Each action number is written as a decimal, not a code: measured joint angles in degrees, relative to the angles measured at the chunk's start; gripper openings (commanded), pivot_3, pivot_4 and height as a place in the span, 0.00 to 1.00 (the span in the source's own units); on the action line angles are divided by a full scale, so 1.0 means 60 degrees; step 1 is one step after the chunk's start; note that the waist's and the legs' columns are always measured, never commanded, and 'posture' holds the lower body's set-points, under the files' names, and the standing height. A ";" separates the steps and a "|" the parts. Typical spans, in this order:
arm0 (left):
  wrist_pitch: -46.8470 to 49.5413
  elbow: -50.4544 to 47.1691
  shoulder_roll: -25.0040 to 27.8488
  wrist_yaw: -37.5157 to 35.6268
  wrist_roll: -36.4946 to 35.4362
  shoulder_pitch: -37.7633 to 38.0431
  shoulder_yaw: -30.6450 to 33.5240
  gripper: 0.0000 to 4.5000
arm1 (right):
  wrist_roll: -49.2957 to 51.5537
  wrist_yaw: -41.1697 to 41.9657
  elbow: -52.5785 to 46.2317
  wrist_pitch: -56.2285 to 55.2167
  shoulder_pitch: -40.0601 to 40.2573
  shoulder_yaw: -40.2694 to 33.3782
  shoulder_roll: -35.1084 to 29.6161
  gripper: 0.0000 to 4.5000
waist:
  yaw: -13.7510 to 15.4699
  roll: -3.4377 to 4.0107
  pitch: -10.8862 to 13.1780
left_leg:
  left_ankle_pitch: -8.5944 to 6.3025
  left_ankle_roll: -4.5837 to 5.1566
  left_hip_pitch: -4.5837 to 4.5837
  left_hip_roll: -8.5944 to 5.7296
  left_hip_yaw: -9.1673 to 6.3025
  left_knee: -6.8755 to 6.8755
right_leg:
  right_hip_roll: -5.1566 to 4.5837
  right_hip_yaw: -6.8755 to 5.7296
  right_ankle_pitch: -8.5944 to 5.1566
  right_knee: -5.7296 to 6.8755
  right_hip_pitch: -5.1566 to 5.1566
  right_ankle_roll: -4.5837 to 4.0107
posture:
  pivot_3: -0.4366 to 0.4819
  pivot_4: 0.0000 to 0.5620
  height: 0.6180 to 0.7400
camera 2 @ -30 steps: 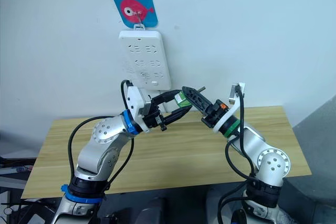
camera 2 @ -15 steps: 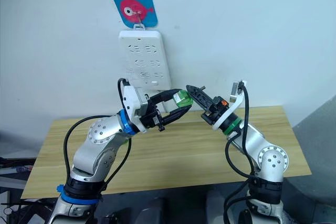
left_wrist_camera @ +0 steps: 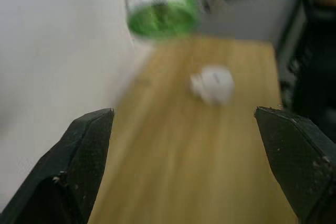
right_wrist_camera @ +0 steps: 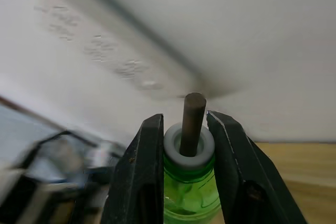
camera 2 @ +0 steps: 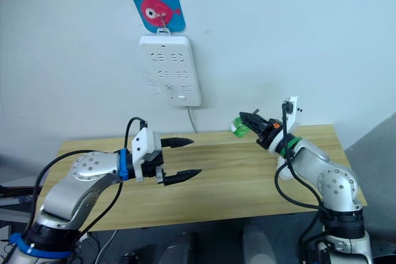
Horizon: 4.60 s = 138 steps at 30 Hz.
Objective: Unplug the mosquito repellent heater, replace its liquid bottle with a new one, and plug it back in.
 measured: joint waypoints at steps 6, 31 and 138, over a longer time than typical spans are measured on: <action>0.0564 -0.0576 0.0275 -0.0185 -0.0328 0.0182 -0.0001 1.00 | -0.5732 0.2322 0.3569 -0.4560 -0.0285 0.2525 -0.0394 0.19 | 0.0075 -0.0004 0.0005 | 0.0000 0.0000 0.0005 0.0002 0.0016 0.0002 | -0.0001 0.0010 0.0000 0.0002 0.0001 0.0000 | 0.45 0.41 1.00; -0.0138 -0.0534 -0.0445 0.0937 0.0310 0.1126 0.0164 1.00 | -0.8912 0.2828 1.0291 -0.9523 -0.1624 0.1666 0.2220 0.81 | 0.0253 0.0000 0.0051 | 0.0000 -0.0001 0.0033 0.0004 0.0057 -0.0003 | -0.0008 0.0054 0.0001 0.0015 0.0001 -0.0002 | 0.47 0.43 1.00; -0.1339 0.3671 -0.0196 -0.1017 0.2198 -0.2743 -0.0602 0.50 | -0.4132 0.6107 -0.2871 0.1324 -0.1629 0.2096 -0.1563 1.00 | 0.0193 -0.0144 0.0608 | 0.0019 -0.0035 -0.0035 0.0001 -0.0044 -0.0009 | -0.0018 -0.0049 0.0005 -0.0034 -0.0009 -0.0003 | 0.37 0.47 1.00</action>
